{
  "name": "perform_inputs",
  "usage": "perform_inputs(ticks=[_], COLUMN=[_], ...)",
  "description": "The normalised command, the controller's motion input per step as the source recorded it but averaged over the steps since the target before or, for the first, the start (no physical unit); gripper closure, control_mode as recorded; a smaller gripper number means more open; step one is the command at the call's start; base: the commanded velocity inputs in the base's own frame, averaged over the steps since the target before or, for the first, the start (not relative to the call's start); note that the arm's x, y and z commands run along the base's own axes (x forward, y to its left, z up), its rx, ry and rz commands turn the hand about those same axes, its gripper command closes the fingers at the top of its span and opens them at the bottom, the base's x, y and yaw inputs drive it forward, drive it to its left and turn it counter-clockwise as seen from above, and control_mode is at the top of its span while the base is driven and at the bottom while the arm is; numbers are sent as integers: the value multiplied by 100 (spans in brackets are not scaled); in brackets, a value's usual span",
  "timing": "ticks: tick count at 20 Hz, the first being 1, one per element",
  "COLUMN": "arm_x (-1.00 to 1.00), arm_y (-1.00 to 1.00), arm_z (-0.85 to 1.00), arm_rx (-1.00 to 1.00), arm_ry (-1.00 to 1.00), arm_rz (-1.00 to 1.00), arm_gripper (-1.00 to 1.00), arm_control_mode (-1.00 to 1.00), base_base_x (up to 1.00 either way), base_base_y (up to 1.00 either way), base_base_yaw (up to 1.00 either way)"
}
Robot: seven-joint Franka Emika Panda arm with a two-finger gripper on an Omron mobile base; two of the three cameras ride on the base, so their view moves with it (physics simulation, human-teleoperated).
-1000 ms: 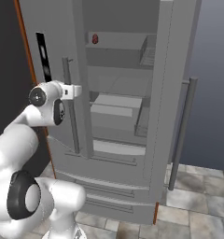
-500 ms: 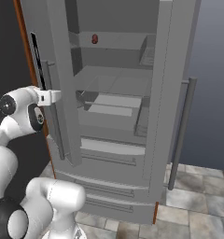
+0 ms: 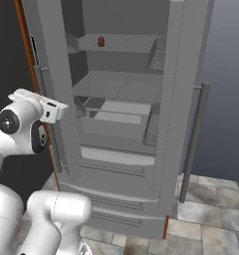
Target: Move the hot dog bun to the plate on the dining table and place the condiment next to that plate. Then navigate to the fridge and take the sausage and place it on the plate as well.
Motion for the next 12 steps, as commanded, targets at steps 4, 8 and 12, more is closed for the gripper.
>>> perform_inputs(ticks=[4, 8, 12], arm_x=[-55, -11, 40], arm_y=[-86, -86, -66], arm_z=[52, 38, 9], arm_rx=[43, 43, 46], arm_ry=[0, 7, 9], arm_rz=[0, 0, 8], arm_gripper=[-100, -100, -100], arm_control_mode=[-100, -100, -100], base_base_x=[0, 0, 0], base_base_y=[0, 0, 0], base_base_yaw=[0, 0, 0])
